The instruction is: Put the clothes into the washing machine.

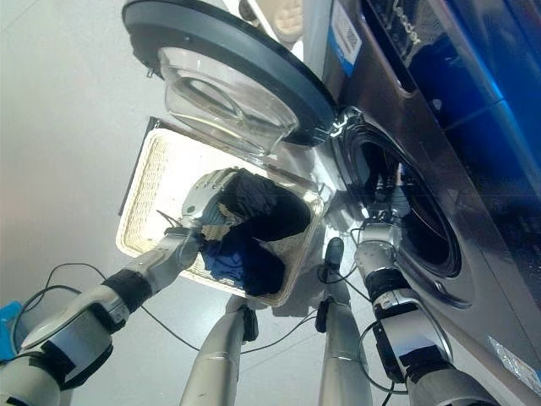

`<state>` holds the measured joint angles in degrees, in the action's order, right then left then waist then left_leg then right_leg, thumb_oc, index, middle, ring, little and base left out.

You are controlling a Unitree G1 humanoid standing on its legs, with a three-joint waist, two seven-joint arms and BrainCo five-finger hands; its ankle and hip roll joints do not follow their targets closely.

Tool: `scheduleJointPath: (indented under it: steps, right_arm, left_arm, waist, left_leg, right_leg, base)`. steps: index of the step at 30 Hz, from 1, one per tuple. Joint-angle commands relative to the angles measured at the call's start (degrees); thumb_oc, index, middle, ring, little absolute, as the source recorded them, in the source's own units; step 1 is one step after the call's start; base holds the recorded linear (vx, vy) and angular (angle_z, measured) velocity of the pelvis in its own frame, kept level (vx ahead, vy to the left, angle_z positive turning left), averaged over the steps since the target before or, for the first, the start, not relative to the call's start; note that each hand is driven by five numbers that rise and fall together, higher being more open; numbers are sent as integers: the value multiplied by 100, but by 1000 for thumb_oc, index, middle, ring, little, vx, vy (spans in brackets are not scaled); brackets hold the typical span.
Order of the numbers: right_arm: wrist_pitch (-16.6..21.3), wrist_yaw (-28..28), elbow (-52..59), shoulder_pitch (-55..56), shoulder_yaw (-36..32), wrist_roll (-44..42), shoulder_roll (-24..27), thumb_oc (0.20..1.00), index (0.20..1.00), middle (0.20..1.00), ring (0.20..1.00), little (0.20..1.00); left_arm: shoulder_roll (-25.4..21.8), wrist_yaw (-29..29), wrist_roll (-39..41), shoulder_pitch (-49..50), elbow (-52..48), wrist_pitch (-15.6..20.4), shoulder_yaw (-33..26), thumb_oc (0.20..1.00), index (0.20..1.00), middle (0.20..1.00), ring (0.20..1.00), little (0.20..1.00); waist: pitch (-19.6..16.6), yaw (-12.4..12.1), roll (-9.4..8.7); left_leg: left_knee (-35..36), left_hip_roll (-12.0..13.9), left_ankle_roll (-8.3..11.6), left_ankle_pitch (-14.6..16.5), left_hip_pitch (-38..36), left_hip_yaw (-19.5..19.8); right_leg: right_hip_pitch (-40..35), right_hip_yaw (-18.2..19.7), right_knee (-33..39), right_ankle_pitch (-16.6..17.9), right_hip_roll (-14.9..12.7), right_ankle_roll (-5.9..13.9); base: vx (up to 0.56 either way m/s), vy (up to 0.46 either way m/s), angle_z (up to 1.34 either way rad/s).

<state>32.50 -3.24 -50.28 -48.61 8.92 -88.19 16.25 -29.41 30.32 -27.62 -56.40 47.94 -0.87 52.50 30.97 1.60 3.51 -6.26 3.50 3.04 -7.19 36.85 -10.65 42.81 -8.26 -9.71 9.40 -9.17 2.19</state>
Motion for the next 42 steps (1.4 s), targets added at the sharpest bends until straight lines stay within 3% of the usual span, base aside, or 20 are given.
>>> scheduleJointPath:
  steps: [1, 5, 17, 22, 26, 33, 38, 39, 42]
  right_arm:
    - [192, -232, 313, 56, 203, 167, 111, 1000, 1000, 1000, 1000, 1000]
    - [281, -345, 253, 72, 352, 41, -10, 1000, 1000, 1000, 1000, 1000]
    - [371, -734, 147, -161, 226, -512, -97, 1000, 1000, 1000, 1000, 1000]
    - [327, -889, 136, -243, 176, -747, -124, 1000, 1000, 1000, 1000, 1000]
    - [284, -1237, 166, -302, 186, -1068, -164, 1000, 1000, 1000, 1000, 1000]
    - [410, -1477, 645, -315, 359, -1215, -250, 1000, 1000, 1000, 1000, 1000]
    - [548, -1466, 904, -280, 411, -1237, -331, 1000, 1000, 1000, 1000, 1000]
    - [567, -1420, 950, -327, 386, -1209, -359, 1000, 1000, 1000, 1000, 1000]
    - [588, -1408, 954, -322, 388, -1220, -402, 1000, 1000, 1000, 1000, 1000]
  left_arm:
    - [97, -276, -573, -177, 332, -247, -32, 1000, 1000, 1000, 1000, 1000]
    - [308, -596, -663, -380, 815, -502, 302, 1000, 1000, 1000, 1000, 1000]
    - [600, -1927, -977, -804, 1455, -823, 750, 1000, 1000, 1000, 1000, 1000]
    - [615, -2073, -1110, -928, 1586, -874, 831, 1000, 1000, 1000, 1000, 1000]
    - [634, -2239, -1264, -1020, 1695, -1170, 897, 1000, 1000, 1000, 1000, 1000]
    - [599, -1546, -1429, -1222, 2011, -1842, 870, 1000, 1000, 1000, 1000, 1000]
    - [621, -1986, -1755, -1314, 2156, -2174, 887, 1000, 1000, 1000, 1000, 1000]
    - [615, -2358, -1943, -1374, 2244, -2368, 896, 1000, 1000, 1000, 1000, 1000]
    - [651, -2550, -2123, -1355, 2304, -2461, 904, 1000, 1000, 1000, 1000, 1000]
  waist:
    - [-117, 118, 138]
    - [-117, 213, 66]
    - [-117, 282, -36]
    - [-117, 287, -58]
    - [-117, 294, -76]
    - [-117, 356, -177]
    - [-117, 393, -226]
    - [-117, 408, -245]
    - [-117, 416, -262]
  left_leg:
    - [-18, -171, 250, 82, 158, -38]
    - [15, -114, 291, 20, 253, -122]
    - [57, -59, 354, -85, 566, -163]
    - [66, -42, 372, -111, 667, -162]
    - [68, -41, 385, -147, 816, -140]
    - [78, -4, 437, -203, 1118, -153]
    - [89, 10, 467, -182, 1201, -168]
    - [92, 26, 470, -228, 1312, -167]
    - [85, 40, 486, -195, 1305, -156]
  right_leg:
    - [7, -271, -565, -397, 132, 631]
    - [76, -213, -484, -340, 187, 647]
    - [356, -164, -401, -195, 228, 726]
    - [458, -163, -378, -141, 223, 741]
    - [599, -163, -365, -84, 231, 751]
    - [883, -154, -317, -17, 238, 751]
    - [970, -155, -311, -28, 225, 772]
    - [1072, -141, -293, 31, 225, 770]
    - [1070, -135, -302, 10, 216, 786]
  base:
    - [-6, 14, -7]
    - [-13, 25, -11]
    - [-2, -6, -4]
    - [1, -13, 1]
    - [2, -14, 2]
    - [0, -2, 0]
    - [0, 0, 0]
    - [0, 0, 0]
    - [0, 0, 0]
